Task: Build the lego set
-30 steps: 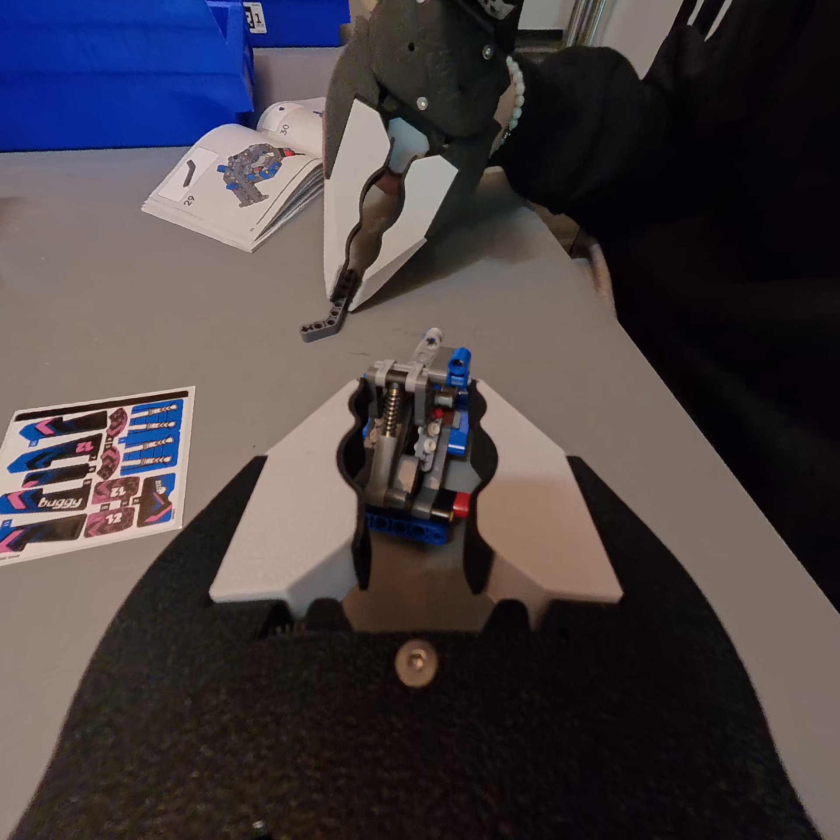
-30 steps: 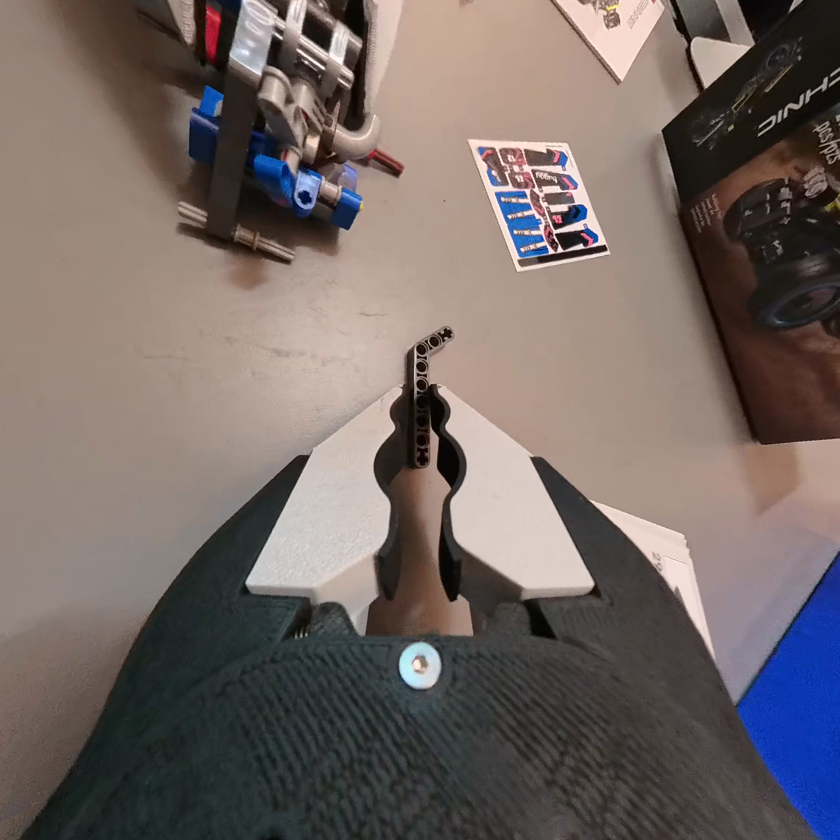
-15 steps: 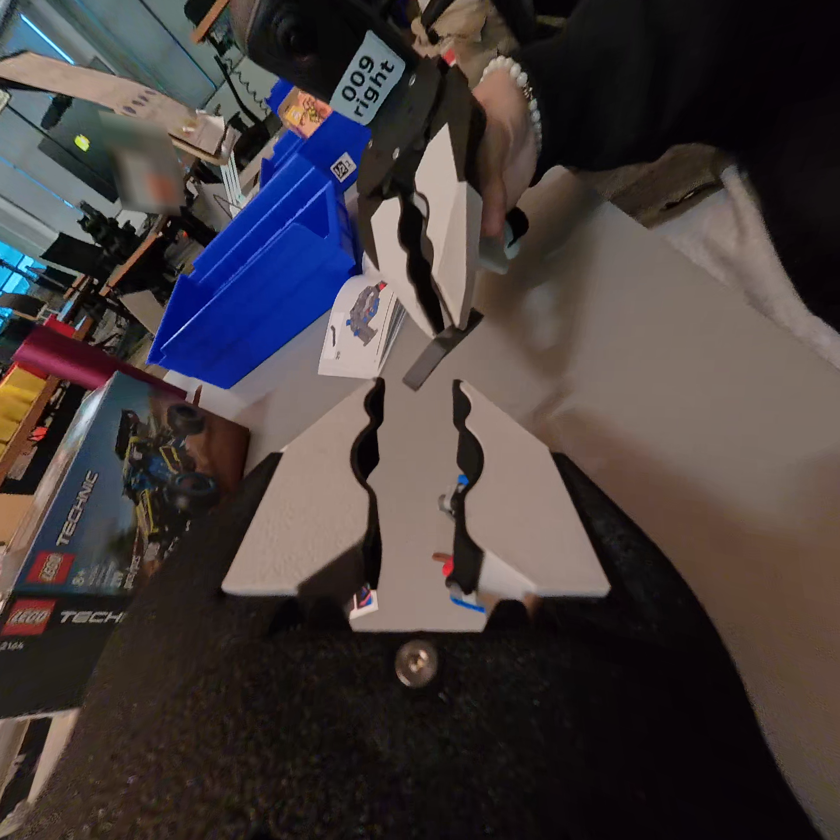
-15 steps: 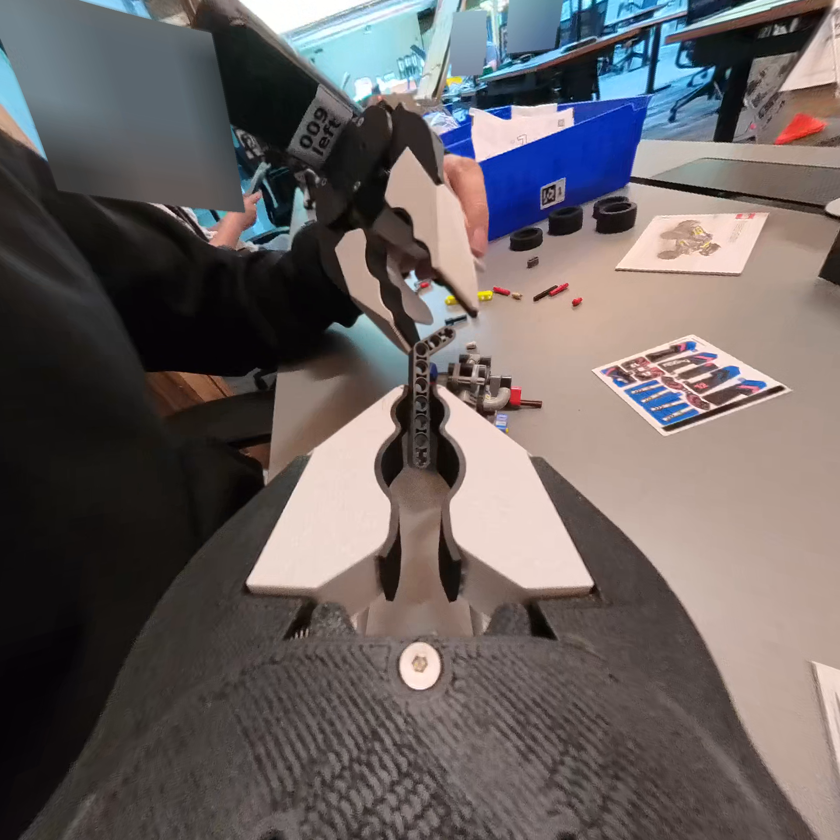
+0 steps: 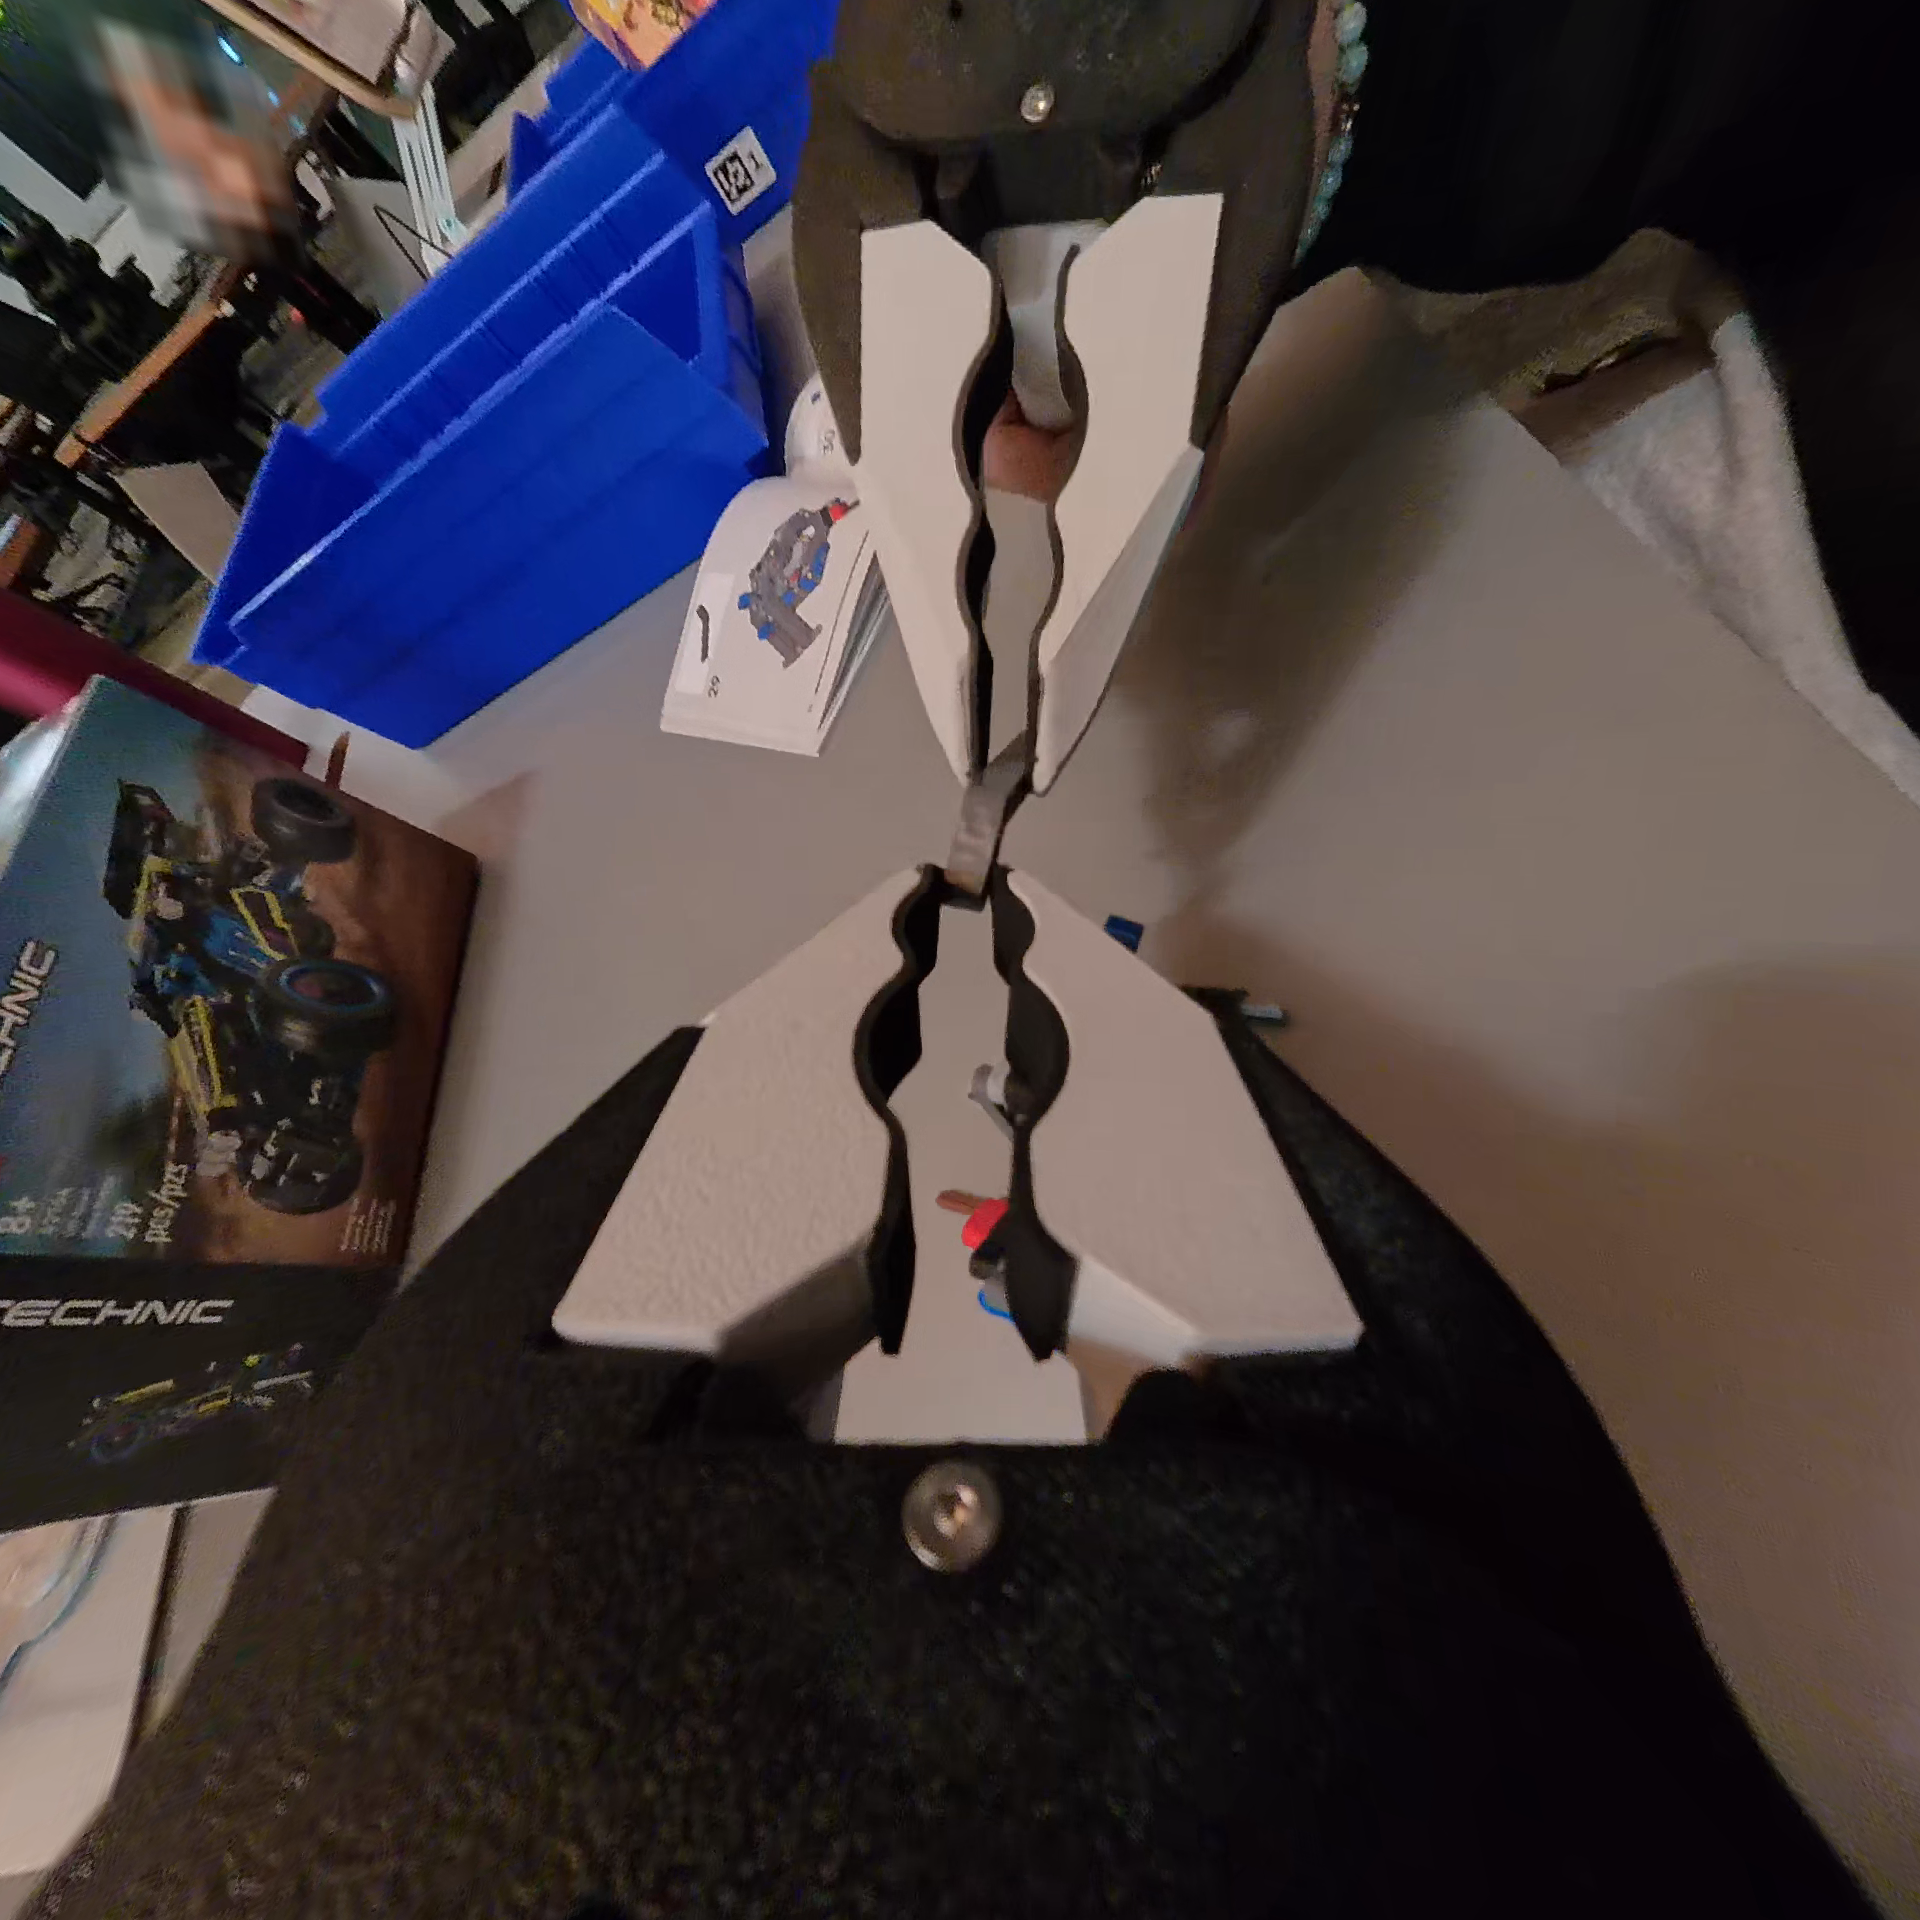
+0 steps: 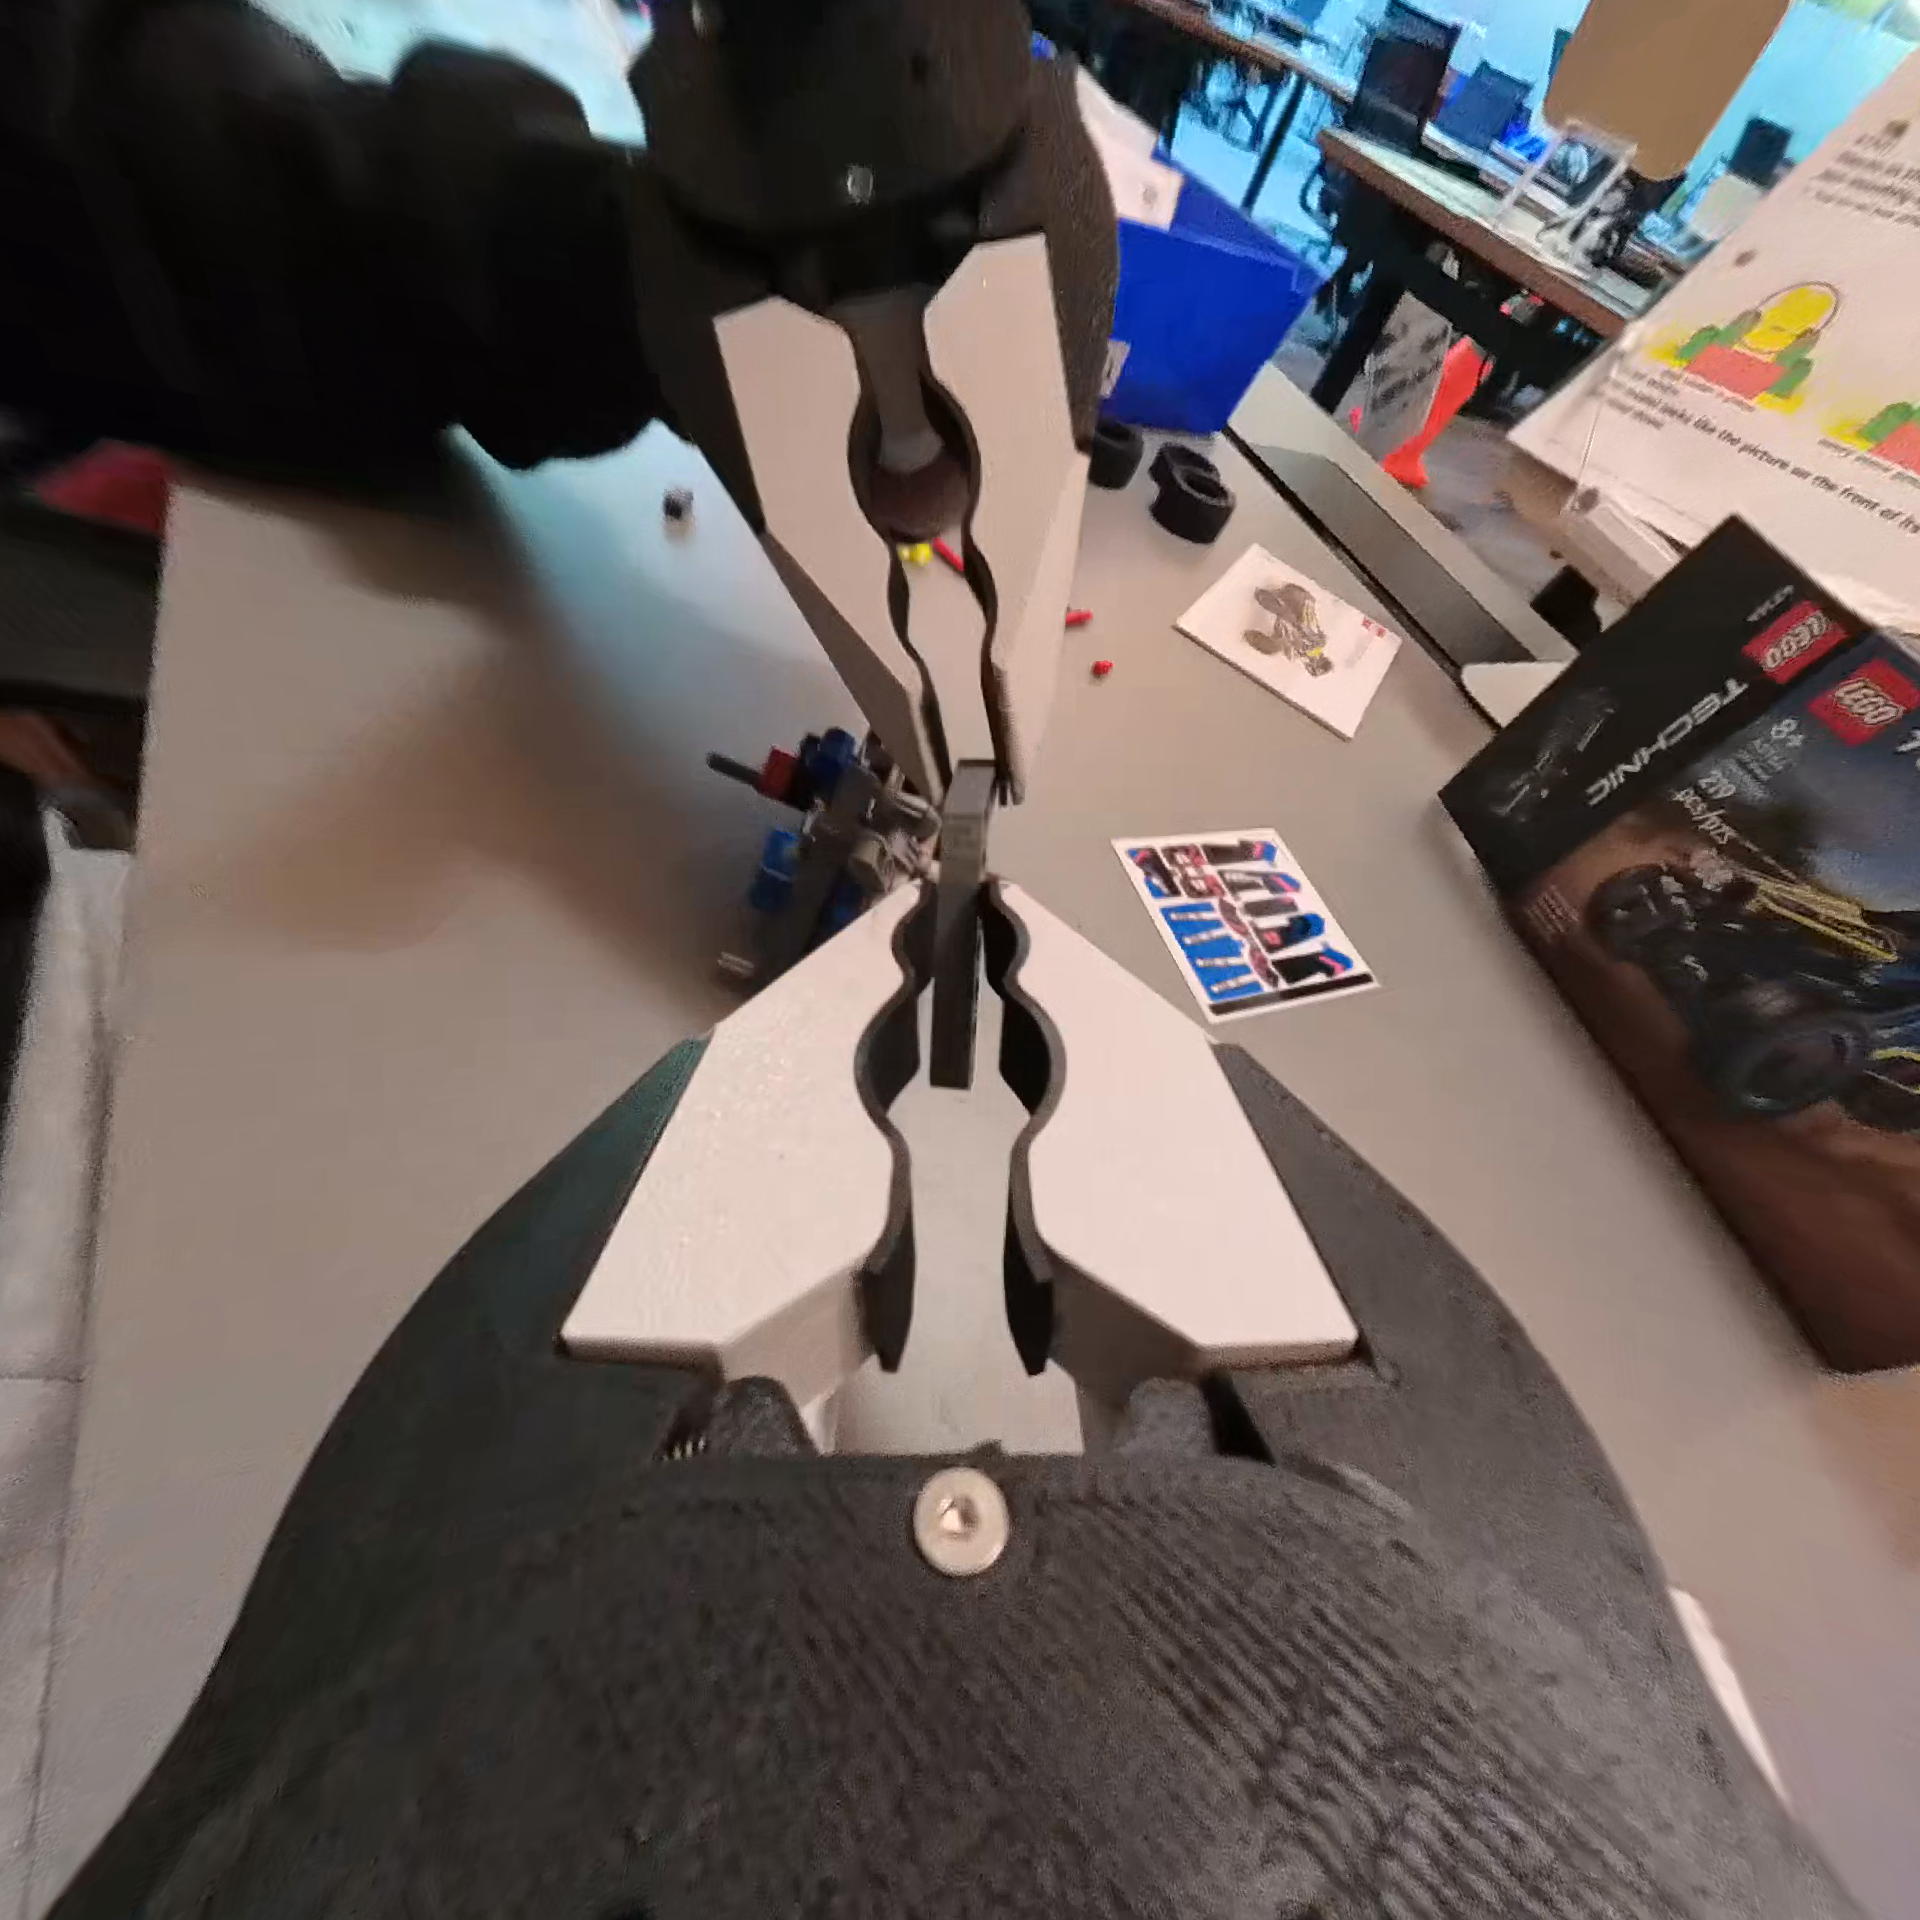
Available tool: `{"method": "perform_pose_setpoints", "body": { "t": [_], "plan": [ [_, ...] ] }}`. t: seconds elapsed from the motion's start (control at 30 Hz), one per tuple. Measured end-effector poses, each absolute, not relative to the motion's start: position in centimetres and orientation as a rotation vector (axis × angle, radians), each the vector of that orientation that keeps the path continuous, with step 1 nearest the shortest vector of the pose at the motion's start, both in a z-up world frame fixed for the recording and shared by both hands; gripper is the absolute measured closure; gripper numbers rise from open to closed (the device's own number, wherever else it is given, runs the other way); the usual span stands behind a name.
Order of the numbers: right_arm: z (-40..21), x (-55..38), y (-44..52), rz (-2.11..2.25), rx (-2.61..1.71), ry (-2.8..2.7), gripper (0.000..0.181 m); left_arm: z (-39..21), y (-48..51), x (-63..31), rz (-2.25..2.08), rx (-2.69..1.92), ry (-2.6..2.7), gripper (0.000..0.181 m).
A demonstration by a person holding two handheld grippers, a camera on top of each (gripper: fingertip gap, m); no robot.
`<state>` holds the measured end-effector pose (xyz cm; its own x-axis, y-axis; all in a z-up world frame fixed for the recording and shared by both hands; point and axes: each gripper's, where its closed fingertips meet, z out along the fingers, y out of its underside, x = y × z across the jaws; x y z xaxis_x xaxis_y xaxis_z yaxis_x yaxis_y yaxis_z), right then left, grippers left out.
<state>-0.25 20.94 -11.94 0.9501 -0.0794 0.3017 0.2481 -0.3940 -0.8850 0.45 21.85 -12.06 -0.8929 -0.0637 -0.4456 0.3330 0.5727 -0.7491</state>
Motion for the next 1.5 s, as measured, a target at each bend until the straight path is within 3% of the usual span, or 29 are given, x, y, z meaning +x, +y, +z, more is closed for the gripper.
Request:
{"method": "perform_pose_setpoints", "body": {
  "t": [0.4,0.57,0.7,0.97,1.17,1.5],
  "plan": [
    [-13.0,0.5,21.7,-0.537,-2.018,-0.191,0.176,-12.6,22.7,0.5,-1.316,0.168,2.441,0.175],
    [-14.7,0.9,22.2,-0.406,-2.1,-0.036,0.176,-12.5,25.1,-0.1,-1.487,0.049,2.528,0.147],
    [-15.6,0.2,23.0,-0.188,-2.126,0.079,0.175,-14.2,25.6,-0.7,-1.533,0.011,2.575,0.141],
    [-15.0,1.1,23.0,-0.165,-2.08,0.136,0.175,-14.6,25.1,-1.5,-1.552,-0.107,2.663,0.119],
    [-15.4,0.8,23.2,-0.125,-2.094,0.118,0.176,-16.3,24.9,-1.0,-1.358,-0.228,2.635,0.126],
    [-15.9,1.0,23.6,-0.1,-2.092,0.088,0.176,-16.4,24.5,-0.8,-1.433,-0.377,2.614,0.138]
  ]
}}
